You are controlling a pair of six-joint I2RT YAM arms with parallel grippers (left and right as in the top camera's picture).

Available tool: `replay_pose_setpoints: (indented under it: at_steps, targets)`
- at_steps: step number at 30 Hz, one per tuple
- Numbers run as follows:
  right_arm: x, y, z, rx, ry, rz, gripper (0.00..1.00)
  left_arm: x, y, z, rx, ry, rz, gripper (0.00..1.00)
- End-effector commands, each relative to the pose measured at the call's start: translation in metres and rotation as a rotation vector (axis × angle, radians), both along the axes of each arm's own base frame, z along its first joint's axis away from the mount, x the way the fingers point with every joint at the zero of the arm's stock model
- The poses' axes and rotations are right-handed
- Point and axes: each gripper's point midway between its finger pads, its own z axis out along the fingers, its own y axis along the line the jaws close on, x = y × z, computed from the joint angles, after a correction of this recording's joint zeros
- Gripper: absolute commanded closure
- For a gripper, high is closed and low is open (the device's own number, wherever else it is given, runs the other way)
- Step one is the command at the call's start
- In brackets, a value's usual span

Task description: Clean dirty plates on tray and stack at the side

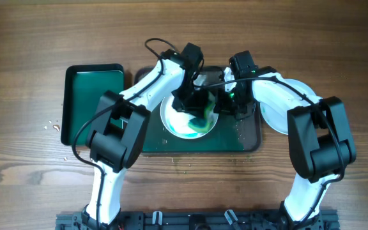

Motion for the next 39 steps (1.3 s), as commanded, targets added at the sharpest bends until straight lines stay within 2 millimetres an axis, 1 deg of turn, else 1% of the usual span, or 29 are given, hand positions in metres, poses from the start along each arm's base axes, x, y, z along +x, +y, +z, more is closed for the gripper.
replay_pose_setpoints:
  at_steps: [1, 3, 4, 5, 7, 9, 11, 12, 14, 15, 18, 20, 22, 24, 26, 28, 29, 30, 32, 33, 34, 35, 37, 38, 39]
  targets:
    - [-0.022, -0.016, -0.031, -0.087, 0.085, -0.002, 0.96, 0.014, -0.005, -0.01, -0.01, -0.059, -0.003, 0.96]
    - [-0.022, -0.016, -0.031, -0.088, 0.086, -0.002, 0.96, 0.034, 0.009, -0.019, 0.1, -0.138, 0.074, 0.96]
    - [-0.022, -0.016, -0.031, -0.087, 0.086, -0.002, 0.96, 0.041, 0.015, -0.021, 0.142, -0.167, 0.103, 0.96]
    - [-0.022, -0.016, -0.031, -0.088, 0.086, -0.002, 0.96, 0.051, 0.024, -0.024, 0.204, -0.207, 0.146, 0.96]
    - [-0.023, -0.016, -0.031, -0.088, 0.087, -0.002, 0.96, 0.066, 0.047, -0.028, 0.345, -0.282, 0.231, 0.96]
    - [-0.023, -0.016, -0.031, -0.088, 0.088, -0.002, 0.96, 0.075, 0.072, -0.027, 0.479, -0.338, 0.296, 0.96]
    - [-0.023, -0.016, -0.031, -0.088, 0.088, -0.001, 0.96, 0.077, 0.104, -0.023, 0.648, -0.389, 0.383, 0.96]
    - [-0.023, -0.016, -0.031, -0.088, 0.088, -0.001, 0.96, 0.075, 0.12, -0.019, 0.736, -0.406, 0.424, 0.96]
    - [-0.023, -0.016, -0.031, -0.089, 0.087, -0.001, 0.96, 0.067, 0.138, -0.014, 0.834, -0.404, 0.458, 0.96]
    - [-0.023, -0.016, -0.031, -0.089, 0.087, -0.001, 0.96, 0.061, 0.144, -0.012, 0.866, -0.389, 0.474, 0.96]
    - [-0.023, -0.016, -0.031, -0.089, 0.087, -0.001, 0.96, 0.046, 0.151, -0.011, 0.906, -0.331, 0.496, 0.96]
    - [-0.023, -0.016, -0.031, -0.089, 0.087, -0.001, 0.96, 0.033, 0.148, -0.012, 0.895, -0.266, 0.48, 0.96]
    - [-0.023, -0.016, -0.031, -0.089, 0.087, -0.001, 0.96, 0.027, 0.144, -0.011, 0.862, -0.217, 0.478, 0.96]
    - [-0.023, -0.016, -0.031, -0.089, 0.087, 0.0, 0.96, 0.025, 0.137, -0.004, 0.782, -0.175, 0.458, 0.96]
    - [-0.023, -0.016, -0.031, -0.089, 0.087, -0.001, 0.96, 0.027, 0.136, 0.013, 0.694, -0.161, 0.464, 0.96]
    - [-0.023, -0.016, -0.031, -0.089, 0.085, 0.003, 0.96, 0.033, 0.14, 0.038, 0.604, -0.17, 0.487, 0.96]
    - [-0.023, -0.016, -0.031, -0.088, 0.087, 0.003, 0.96, 0.035, 0.141, 0.046, 0.574, -0.174, 0.493, 0.96]
    - [-0.023, -0.016, -0.031, -0.088, 0.085, 0.013, 0.96, 0.039, 0.142, 0.062, 0.503, -0.187, 0.499, 0.96]
    - [-0.025, -0.016, -0.03, -0.085, 0.085, 0.024, 0.96, 0.043, 0.145, 0.081, 0.428, -0.204, 0.525, 0.96]
    - [-0.025, -0.016, -0.028, -0.085, 0.083, 0.029, 0.96, 0.047, 0.15, 0.092, 0.401, -0.223, 0.551, 0.96]
    - [-0.024, -0.016, -0.024, -0.083, 0.072, 0.036, 0.96, 0.048, 0.153, 0.096, 0.393, -0.234, 0.564, 0.96]
    - [-0.022, -0.015, -0.016, -0.077, 0.049, 0.045, 0.96, 0.05, 0.157, 0.1, 0.387, -0.242, 0.577, 0.96]
    - [-0.017, -0.017, -0.002, -0.083, 0.004, 0.043, 0.96, 0.05, 0.159, 0.101, 0.388, -0.24, 0.583, 0.96]
    - [-0.013, -0.02, 0.01, -0.1, -0.035, 0.038, 0.96, 0.05, 0.159, 0.1, 0.388, -0.24, 0.583, 0.96]
    - [-0.01, -0.023, 0.017, -0.114, -0.06, 0.035, 0.96, 0.05, 0.159, 0.1, 0.389, -0.24, 0.582, 0.96]
